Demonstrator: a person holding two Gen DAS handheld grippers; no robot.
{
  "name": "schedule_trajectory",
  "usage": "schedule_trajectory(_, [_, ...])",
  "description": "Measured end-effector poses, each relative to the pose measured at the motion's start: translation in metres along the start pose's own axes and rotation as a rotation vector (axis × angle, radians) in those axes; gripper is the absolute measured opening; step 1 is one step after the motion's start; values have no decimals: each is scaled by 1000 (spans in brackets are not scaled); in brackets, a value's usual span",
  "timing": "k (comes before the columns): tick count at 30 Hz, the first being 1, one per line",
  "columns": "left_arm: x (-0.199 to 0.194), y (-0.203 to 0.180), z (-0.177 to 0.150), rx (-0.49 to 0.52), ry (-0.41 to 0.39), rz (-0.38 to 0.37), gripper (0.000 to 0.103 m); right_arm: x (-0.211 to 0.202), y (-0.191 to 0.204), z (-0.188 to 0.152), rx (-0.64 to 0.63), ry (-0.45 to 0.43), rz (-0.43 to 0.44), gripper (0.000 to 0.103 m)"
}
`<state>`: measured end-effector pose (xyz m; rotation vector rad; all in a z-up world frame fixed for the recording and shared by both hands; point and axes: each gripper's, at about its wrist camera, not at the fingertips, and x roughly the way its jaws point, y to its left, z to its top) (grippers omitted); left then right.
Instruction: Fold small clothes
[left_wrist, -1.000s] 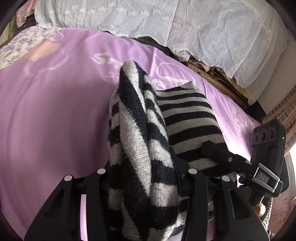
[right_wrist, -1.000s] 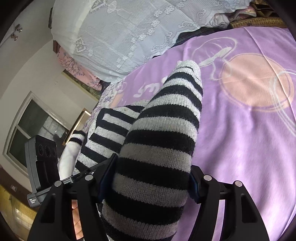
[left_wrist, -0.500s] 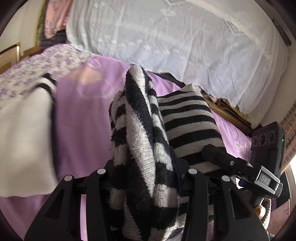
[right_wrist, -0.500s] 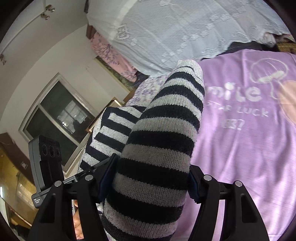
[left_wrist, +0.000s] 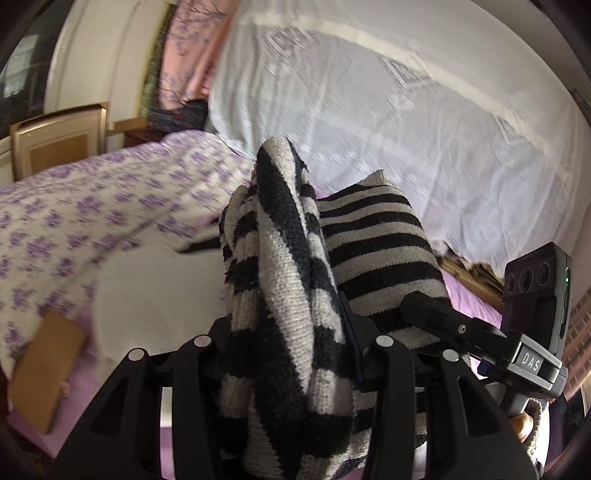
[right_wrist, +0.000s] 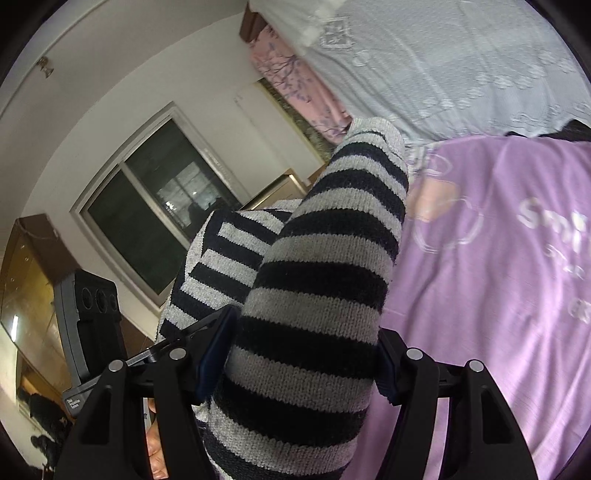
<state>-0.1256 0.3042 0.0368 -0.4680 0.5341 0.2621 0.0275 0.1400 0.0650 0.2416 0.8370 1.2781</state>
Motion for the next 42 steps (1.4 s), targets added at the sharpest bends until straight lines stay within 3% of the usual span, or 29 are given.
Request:
schedule_trajectory(6, [-16, 49, 16, -57, -48, 51, 43, 45, 29, 15, -47, 38, 41, 67])
schedule_trajectory(12, [-8, 101, 25, -136, -51, 64, 43, 98, 44, 18, -80, 91, 39, 67])
schedule_trajectory(18, [38, 148, 10, -220, 43, 63, 43, 140, 20, 6, -47, 161, -31, 66])
schedule_trajectory(19, [48, 153, 4, -236, 70, 85, 44, 145, 11, 2, -37, 167, -53, 66])
schedule_trajectory(21, [60, 166, -6, -281, 84, 105, 63, 149, 1, -2, -2, 172, -34, 68])
schedule_trajectory(22, [61, 170, -9, -298, 75, 105, 67, 150, -3, -3, 11, 179, -17, 69])
schedule_trajectory(27, [64, 161, -19, -232, 36, 227, 84, 155, -11, -10, -7, 172, 7, 75])
schedule_trajectory(33, [62, 161, -19, -266, 43, 255, 91, 157, -19, -7, 16, 172, 31, 77])
schedule_trajectory(36, [50, 157, -20, -301, 78, 245, 90, 151, -14, -3, 9, 181, -4, 79])
schedule_trajectory(40, [19, 133, -25, -216, 50, 313, 90, 109, 12, -5, -117, 102, -57, 79])
schedule_trajectory(42, [6, 126, -29, -189, 29, 356, 95, 93, 17, -12, -162, 70, -99, 79])
